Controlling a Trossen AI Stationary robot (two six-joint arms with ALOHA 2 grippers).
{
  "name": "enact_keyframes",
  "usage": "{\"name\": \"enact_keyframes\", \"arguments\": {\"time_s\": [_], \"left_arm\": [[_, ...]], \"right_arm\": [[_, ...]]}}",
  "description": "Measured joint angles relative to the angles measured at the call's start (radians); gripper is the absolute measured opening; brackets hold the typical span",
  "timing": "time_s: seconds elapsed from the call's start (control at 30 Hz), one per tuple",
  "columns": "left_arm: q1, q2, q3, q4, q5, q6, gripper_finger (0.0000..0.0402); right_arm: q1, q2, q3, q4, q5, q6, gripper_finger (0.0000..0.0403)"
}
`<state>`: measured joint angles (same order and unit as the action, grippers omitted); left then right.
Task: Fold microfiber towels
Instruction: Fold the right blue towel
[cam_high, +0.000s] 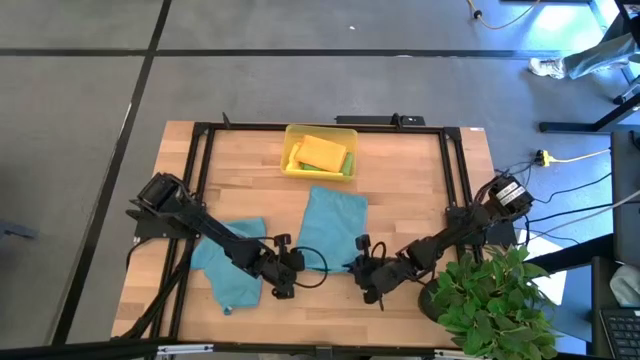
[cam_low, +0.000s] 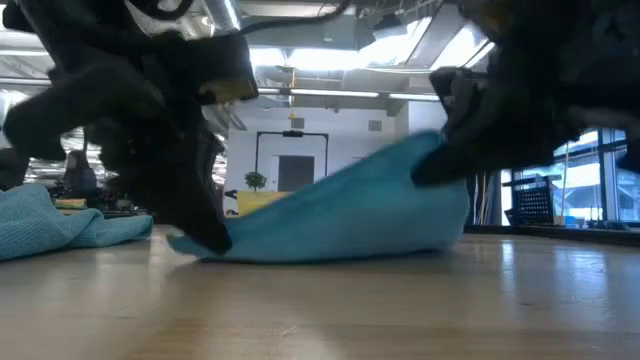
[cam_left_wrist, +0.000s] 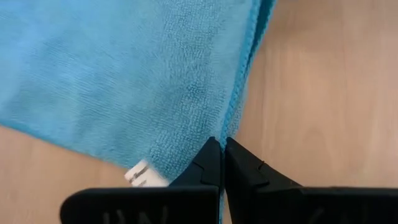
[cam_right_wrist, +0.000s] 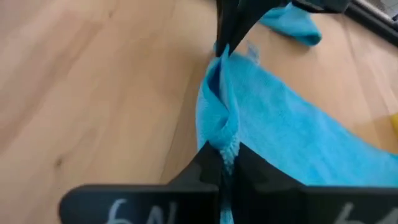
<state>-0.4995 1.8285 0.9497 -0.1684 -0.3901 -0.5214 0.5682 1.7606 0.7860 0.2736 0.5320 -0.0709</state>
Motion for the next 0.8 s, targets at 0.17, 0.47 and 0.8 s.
{"name": "enact_keyframes", "arguments": {"time_s": [0.17, 0.47, 0.8], "left_arm": [[-0.018, -0.058, 0.038, -0.081, 0.004, 0.001, 0.0], [-0.073, -0.063, 0.174, -0.19, 0.125, 0.053, 0.0], [-0.056, -0.064, 0.327, -0.366, 0.187, 0.215, 0.0]], "right_arm": [[0.024, -0.056, 0.0, -0.051, 0.0, 0.055, 0.0006], [0.059, -0.053, 0.0, -0.083, -0.169, 0.122, 0.0003], [0.074, -0.053, 0.0, -0.079, -0.07, 0.115, 0.0002]]}}
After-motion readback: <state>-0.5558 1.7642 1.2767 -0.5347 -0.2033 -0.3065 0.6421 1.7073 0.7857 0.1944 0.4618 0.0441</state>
